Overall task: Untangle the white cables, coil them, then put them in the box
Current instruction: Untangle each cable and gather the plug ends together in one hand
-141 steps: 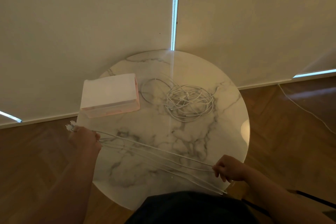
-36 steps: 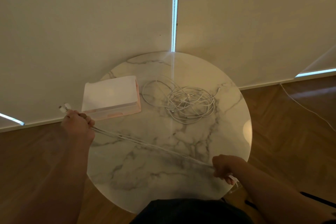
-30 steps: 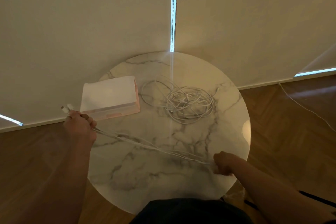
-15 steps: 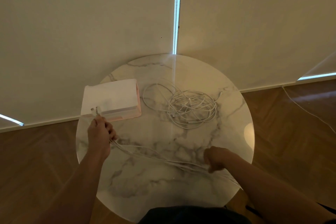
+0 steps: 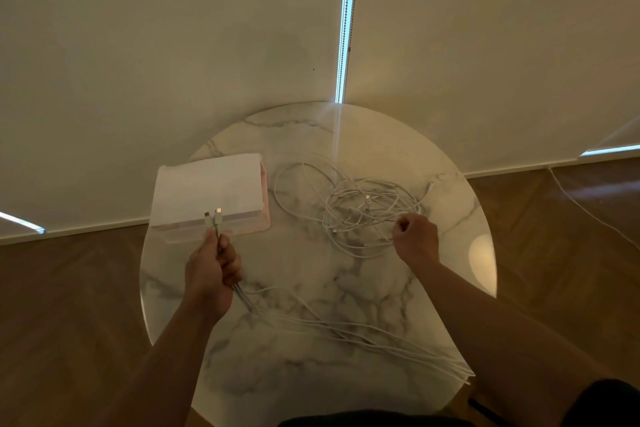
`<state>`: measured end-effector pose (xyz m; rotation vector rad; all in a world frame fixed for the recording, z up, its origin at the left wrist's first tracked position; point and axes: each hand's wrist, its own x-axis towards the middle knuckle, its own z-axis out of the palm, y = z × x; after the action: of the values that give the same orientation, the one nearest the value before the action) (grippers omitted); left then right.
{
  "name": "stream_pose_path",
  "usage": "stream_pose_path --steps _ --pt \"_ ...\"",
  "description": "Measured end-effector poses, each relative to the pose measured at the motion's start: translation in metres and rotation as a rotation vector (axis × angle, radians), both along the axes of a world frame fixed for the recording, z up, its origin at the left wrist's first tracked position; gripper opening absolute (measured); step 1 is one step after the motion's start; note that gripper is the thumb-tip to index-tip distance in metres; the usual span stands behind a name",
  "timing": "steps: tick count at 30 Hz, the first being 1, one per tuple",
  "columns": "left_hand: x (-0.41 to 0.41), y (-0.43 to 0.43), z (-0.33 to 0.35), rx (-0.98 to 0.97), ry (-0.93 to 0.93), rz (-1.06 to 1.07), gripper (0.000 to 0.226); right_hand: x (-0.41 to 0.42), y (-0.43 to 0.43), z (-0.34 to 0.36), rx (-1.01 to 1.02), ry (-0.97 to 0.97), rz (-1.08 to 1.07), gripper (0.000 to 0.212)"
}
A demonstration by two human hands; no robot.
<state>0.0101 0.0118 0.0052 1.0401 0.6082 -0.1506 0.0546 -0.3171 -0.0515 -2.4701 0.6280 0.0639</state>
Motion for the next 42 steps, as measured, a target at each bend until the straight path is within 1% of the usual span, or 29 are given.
stream_pose_path --steps 4,5,7,9,11,15,18,19,21,23,24,27,28,32,35,40,42 --pt "-0.001 0.001 -0.004 -0.064 0.031 -0.004 0.044 0.004 -0.008 -0.006 0.039 -0.113 -0.133 0.010" --pt "-0.001 0.002 -0.005 -0.068 0.040 -0.006 0.044 0.005 -0.011 -0.008 0.050 -0.132 -0.144 0.014" --pt "-0.001 0.002 -0.006 -0.070 0.057 -0.012 0.043 0.007 -0.017 -0.011 0.014 -0.087 -0.076 0.028" --pt "0.001 -0.001 -0.005 -0.059 0.073 -0.016 0.043 0.006 -0.024 -0.014 -0.086 -0.022 0.050 0.034" --pt "0.003 -0.004 -0.004 -0.052 0.085 -0.019 0.042 0.006 -0.028 -0.015 -0.116 -0.050 0.139 0.030" --pt "0.005 -0.009 -0.004 -0.046 0.088 -0.021 0.042 0.004 -0.032 -0.014 -0.077 -0.142 0.239 0.013" --pt "0.005 -0.012 -0.002 -0.048 0.082 -0.025 0.042 0.002 -0.031 -0.009 -0.051 -0.159 0.309 0.003" --pt "0.005 -0.013 -0.001 -0.049 0.081 -0.024 0.042 0.001 -0.031 -0.008 -0.051 -0.165 0.328 0.008" --pt "0.004 -0.014 0.001 -0.053 0.081 -0.020 0.043 0.000 -0.033 -0.007 -0.058 -0.178 0.334 0.023" --pt "0.002 -0.014 0.003 -0.054 0.085 -0.017 0.043 0.001 -0.033 -0.006 -0.069 -0.165 0.341 0.034" --pt "0.001 -0.014 0.003 -0.056 0.087 -0.017 0.043 0.003 -0.033 -0.005 -0.063 -0.151 0.368 0.033" --pt "-0.003 -0.013 0.004 -0.062 0.089 -0.017 0.042 0.008 -0.030 -0.001 -0.043 -0.055 0.485 0.016" --pt "-0.004 -0.013 0.003 -0.062 0.088 -0.017 0.042 0.009 -0.029 0.000 -0.048 -0.017 0.507 0.014" --pt "-0.007 -0.014 0.003 -0.057 0.088 -0.016 0.042 0.009 -0.026 -0.003 -0.134 0.079 0.590 0.018" --pt "-0.008 -0.013 0.002 -0.050 0.090 -0.011 0.042 0.008 -0.019 -0.001 -0.237 0.145 0.626 0.016" --pt "-0.011 -0.012 0.002 -0.049 0.088 -0.010 0.042 0.011 -0.011 -0.002 -0.325 0.128 0.583 0.015" --pt "-0.012 -0.012 0.004 -0.034 0.080 -0.012 0.042 0.012 -0.010 -0.003 -0.341 0.097 0.581 0.011"
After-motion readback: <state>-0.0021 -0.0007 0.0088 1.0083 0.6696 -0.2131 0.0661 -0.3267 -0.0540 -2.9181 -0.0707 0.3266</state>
